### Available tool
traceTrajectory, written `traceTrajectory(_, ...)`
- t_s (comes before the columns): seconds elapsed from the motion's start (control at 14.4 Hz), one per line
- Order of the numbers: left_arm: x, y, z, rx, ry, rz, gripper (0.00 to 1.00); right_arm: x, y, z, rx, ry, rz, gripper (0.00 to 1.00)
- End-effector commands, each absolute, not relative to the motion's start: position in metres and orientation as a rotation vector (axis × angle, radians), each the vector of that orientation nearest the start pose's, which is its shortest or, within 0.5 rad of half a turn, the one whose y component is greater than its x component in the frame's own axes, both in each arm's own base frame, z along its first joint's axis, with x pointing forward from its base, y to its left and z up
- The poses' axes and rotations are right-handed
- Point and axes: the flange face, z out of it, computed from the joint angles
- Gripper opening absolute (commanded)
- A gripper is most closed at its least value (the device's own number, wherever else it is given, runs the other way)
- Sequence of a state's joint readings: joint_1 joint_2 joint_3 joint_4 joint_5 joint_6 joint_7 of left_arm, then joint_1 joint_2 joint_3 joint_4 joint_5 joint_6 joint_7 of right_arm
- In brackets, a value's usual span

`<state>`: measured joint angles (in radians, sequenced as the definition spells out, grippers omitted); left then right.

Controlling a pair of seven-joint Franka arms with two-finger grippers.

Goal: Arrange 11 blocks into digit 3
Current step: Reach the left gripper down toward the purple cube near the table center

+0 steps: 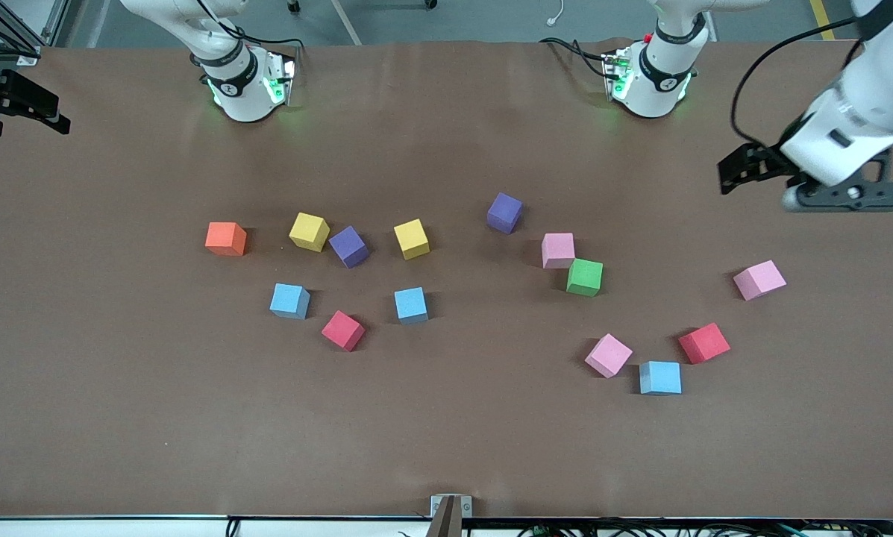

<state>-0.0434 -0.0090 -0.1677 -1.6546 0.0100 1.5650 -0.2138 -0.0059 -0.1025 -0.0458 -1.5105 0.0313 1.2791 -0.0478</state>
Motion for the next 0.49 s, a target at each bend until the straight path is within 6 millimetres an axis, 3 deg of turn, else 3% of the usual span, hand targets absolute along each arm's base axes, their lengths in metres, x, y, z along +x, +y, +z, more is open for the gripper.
traceTrajectory(0.0,0.527,-0.157,0.558,-3.116,-0.093,0.085,1.00,0.482,-0.021,0.684,-3.087,-0.012,0.182,1.00)
traceTrajectory(0.28,0.508,-0.214,0.488,-3.114,-0.112,0.046,1.00,0.484,-0.020,0.683,-3.085,-0.015,0.179,1.00)
traceTrajectory(0.42,0.494,-0.243,0.452,-3.101,-0.272,0.067,1.00,0.484,-0.020,0.683,-3.082,-0.016,0.174,1.00)
